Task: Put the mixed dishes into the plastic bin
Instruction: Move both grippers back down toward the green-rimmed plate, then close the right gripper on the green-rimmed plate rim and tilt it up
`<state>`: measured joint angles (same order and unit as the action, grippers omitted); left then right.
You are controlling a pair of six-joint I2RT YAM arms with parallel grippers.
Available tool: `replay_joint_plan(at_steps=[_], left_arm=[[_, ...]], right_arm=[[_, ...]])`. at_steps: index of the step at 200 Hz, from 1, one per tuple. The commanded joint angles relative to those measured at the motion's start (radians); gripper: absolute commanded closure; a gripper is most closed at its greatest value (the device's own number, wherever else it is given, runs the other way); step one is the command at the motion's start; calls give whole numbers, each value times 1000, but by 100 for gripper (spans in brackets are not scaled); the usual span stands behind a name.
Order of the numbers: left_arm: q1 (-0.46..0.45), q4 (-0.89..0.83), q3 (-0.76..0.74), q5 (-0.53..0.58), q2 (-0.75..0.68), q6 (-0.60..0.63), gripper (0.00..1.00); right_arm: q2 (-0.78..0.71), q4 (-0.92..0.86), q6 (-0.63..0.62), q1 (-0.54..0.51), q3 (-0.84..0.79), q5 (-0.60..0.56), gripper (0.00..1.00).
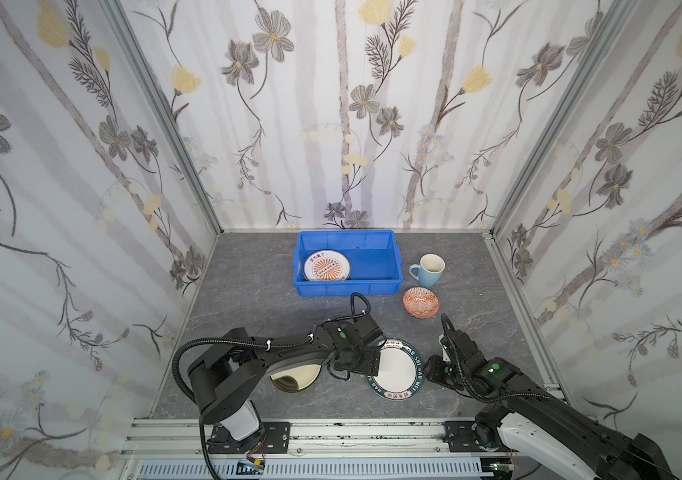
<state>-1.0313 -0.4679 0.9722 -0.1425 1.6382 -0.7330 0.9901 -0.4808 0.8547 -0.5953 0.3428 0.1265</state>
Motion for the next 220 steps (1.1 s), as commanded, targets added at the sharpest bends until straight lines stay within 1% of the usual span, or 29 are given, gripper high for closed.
replay_joint_plan(at_steps=[1,22,48,75,116,129,144,167,180,185,196,212,220], left_arm=[[0,10,25,-5,28,14,18],[1,12,39,-16,50,26,25],[2,4,69,-24,99,50,31],[2,0,98,-41,137,57,39],[4,-6,111,-57,162,69,48],[4,-9,115,-66,168,76,54],[5,-11,120,-71,169,78,61],[7,-14,131,-77,172,81,62],[7,-24,139,-80,172,86,58],[8,-29,143,-80,172,87,54],[9,-36,149,-78,166,92,43],[14,-46,152,-75,154,96,20],[20,-47,152,-75,147,96,14]], right_arm=[[15,84,14,-3,-2,22,58],[45,113,9,-3,-4,48,58],[84,135,-5,-3,-14,61,57],[121,162,-15,-3,-22,74,59],[165,188,-26,-2,-15,85,71],[165,194,-26,-2,-16,94,72],[161,196,-27,-3,-17,100,76],[147,182,-28,-3,-14,96,83],[134,169,-28,-2,-10,94,88],[127,164,-28,-3,-8,92,89],[112,149,-28,-3,-1,86,91],[86,126,-28,-1,10,74,93],[75,116,-28,-1,14,70,94]])
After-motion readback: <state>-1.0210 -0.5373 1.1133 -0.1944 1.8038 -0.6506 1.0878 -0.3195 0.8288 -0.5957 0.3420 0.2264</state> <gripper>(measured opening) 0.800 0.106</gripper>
